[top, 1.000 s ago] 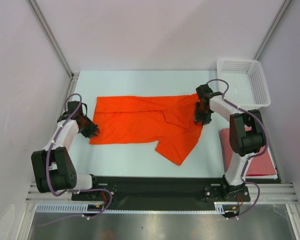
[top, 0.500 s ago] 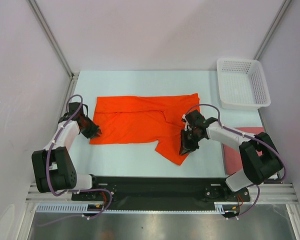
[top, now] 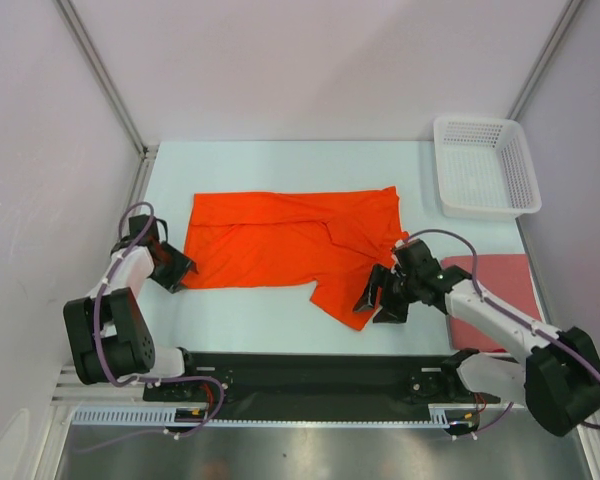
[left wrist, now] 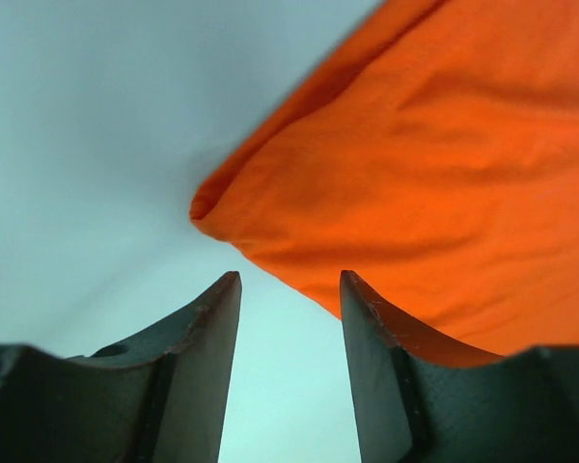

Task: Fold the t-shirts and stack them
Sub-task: Fold the tshirt

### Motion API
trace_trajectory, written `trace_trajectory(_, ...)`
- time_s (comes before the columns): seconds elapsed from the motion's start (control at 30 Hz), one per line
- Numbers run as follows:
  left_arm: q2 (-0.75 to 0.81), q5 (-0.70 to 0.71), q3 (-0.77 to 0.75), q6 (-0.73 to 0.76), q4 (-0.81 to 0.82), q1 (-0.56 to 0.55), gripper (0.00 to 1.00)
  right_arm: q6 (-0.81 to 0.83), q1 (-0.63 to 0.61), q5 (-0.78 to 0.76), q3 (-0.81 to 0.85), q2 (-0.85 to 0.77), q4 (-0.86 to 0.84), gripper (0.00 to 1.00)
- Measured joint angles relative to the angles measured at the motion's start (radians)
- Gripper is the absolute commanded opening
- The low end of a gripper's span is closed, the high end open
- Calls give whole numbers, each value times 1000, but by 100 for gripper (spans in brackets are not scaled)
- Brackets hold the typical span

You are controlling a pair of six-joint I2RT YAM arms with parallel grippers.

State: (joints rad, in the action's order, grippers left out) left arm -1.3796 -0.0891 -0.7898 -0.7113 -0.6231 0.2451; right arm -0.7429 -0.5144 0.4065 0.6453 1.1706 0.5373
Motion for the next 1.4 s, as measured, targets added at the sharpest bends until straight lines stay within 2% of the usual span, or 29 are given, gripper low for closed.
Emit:
trace_trajectory(0.2,-1,58,18,-70,1,49,50,-186,12,-14,-138,-153,-34,73)
trace_trajectory(0.4,-40,86,39,-113,34,79,46,-350,14,-22,-281,-333,-56,71)
trace_trajectory(0.53,-58,79,57,-126,60,88,46,-430,10,-33,-321,-391,-68,71)
trace_trajectory(0.97,-66,59,71,-125,117,101,26,-600,-134,-108,-339,-332,-211,71)
trace_trajectory(1.4,-49,48,100,-117,154,109,11,-843,-178,-237,-473,-327,-387,54)
